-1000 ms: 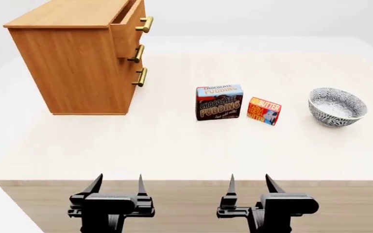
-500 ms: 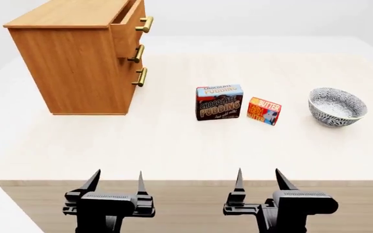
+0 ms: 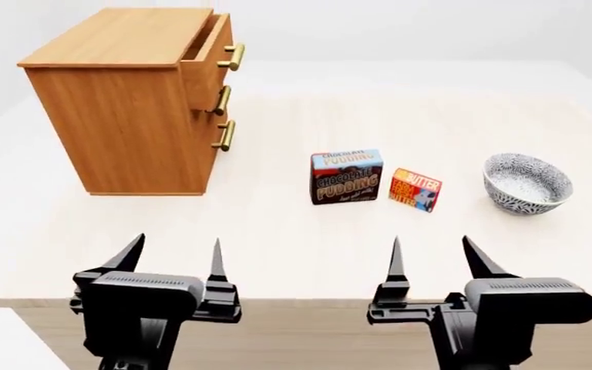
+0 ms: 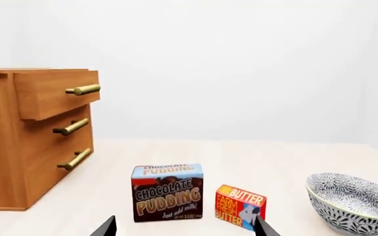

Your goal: Put the butter at the back in the top drawer of the cabinet and close it.

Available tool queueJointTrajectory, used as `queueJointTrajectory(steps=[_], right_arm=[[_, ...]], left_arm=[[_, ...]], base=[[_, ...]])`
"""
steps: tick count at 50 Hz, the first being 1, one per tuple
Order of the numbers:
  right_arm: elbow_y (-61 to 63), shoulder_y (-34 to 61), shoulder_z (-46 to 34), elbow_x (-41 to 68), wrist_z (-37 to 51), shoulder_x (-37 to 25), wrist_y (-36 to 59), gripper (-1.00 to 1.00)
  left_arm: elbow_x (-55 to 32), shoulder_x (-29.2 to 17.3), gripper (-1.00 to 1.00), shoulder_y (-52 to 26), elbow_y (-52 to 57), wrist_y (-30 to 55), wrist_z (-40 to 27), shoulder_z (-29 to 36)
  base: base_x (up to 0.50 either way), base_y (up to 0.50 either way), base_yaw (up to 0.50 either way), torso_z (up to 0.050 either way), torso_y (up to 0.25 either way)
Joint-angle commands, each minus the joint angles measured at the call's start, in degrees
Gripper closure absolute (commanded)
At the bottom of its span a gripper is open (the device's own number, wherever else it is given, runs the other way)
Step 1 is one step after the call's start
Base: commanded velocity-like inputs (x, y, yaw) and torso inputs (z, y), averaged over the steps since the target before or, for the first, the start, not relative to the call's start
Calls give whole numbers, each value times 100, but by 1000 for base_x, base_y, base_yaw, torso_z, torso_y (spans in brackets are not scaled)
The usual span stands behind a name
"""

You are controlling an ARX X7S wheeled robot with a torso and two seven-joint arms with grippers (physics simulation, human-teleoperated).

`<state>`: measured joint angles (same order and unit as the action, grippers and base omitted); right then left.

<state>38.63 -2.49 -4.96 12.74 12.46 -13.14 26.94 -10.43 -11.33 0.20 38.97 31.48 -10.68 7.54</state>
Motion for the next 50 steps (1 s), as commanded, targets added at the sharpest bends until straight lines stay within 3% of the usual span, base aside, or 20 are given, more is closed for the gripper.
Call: queueJointTrajectory(steps=[1, 14, 23, 50], right_arm=[[683, 240, 66, 186, 162, -151, 850, -100], [1003, -172, 50, 28, 248, -187, 317, -100], [1084, -513, 5, -130, 249, -226, -303, -100], [1089, -571, -131, -199, 388, -344, -409, -100]], left_arm=[[-280, -98, -100, -210, 965, 1057, -123, -74], [-68, -170, -100, 192, 1104, 474, -226, 55], [79, -215, -100, 453, 1226, -8, -300, 103], [-59, -316, -100, 542, 1306, -125, -346, 97]], base=[[0, 0, 0, 50, 0], [43, 0, 0, 50, 0], [495, -7, 0, 0, 0], [500, -84, 0, 0, 0]])
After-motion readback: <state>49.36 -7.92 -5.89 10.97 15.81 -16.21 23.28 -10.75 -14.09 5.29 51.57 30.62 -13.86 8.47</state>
